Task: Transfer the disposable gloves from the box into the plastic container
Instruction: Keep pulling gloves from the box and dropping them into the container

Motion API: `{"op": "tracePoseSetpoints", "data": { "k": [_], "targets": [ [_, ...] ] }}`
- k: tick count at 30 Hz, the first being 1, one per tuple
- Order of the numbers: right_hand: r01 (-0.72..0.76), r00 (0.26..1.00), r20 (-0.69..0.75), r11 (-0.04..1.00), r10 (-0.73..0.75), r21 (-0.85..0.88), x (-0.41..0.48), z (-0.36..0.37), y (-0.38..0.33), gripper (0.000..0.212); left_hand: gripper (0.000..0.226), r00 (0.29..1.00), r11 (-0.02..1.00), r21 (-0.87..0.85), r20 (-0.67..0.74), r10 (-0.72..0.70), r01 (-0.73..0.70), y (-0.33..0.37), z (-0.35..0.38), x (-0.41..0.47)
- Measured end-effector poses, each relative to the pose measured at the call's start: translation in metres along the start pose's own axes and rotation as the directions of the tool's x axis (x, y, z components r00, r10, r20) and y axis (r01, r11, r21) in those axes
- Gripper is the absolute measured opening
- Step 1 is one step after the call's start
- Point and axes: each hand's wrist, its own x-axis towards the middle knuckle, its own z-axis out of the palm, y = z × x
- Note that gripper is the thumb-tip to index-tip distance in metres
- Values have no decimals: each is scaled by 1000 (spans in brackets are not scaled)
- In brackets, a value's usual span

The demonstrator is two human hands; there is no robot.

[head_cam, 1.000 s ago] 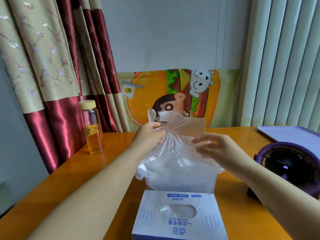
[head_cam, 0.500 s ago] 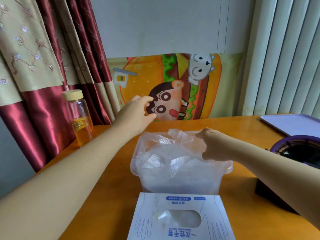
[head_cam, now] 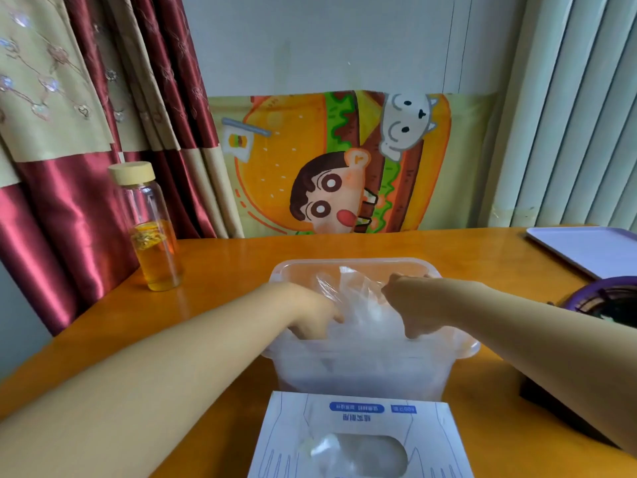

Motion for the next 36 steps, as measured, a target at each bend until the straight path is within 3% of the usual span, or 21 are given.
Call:
{"op": "tracePoseSetpoints", "data": {
  "k": [6,10,12,14,18,20,22,27,33,36],
  "targets": [
    [51,986,165,971,-13,-232,15,8,-4,35,48,995,994,106,102,-22,11,-2,11,16],
    [-34,996,72,944,61,-329,15,10,-4,40,43,992,994,104,121,-29,16,0,11,16],
    [-37,998,41,945,53,-324,10,1,2,54,42,994,993,112,106,-39,26,2,11,14],
    [-18,1000,0,966,19,-258,2,-14,8,67,44,995,989,141,84,-58,46,3,9,12],
    [165,972,-186,982,-146,92,-3,-28,10,51,50,995,988,143,71,-68,57,6,4,7],
    [249,968,-78,944,-237,215,-1,-21,1,45,55,996,992,112,59,-70,63,7,2,2],
    [239,957,85,921,-277,308,7,-8,-6,39,57,999,996,70,13,-49,48,5,1,-5],
    [100,946,256,929,-201,357,13,7,-14,39,52,991,998,-46,-131,34,-40,-16,-13,-34],
    [13,955,273,932,-119,361,12,5,-16,42,29,976,997,71,-216,-12,28,-34,-2,-55],
    [28,975,196,938,-101,344,3,-2,-11,40,26,963,1000,6,-269,-6,8,-40,1,-66]
  ]
}}
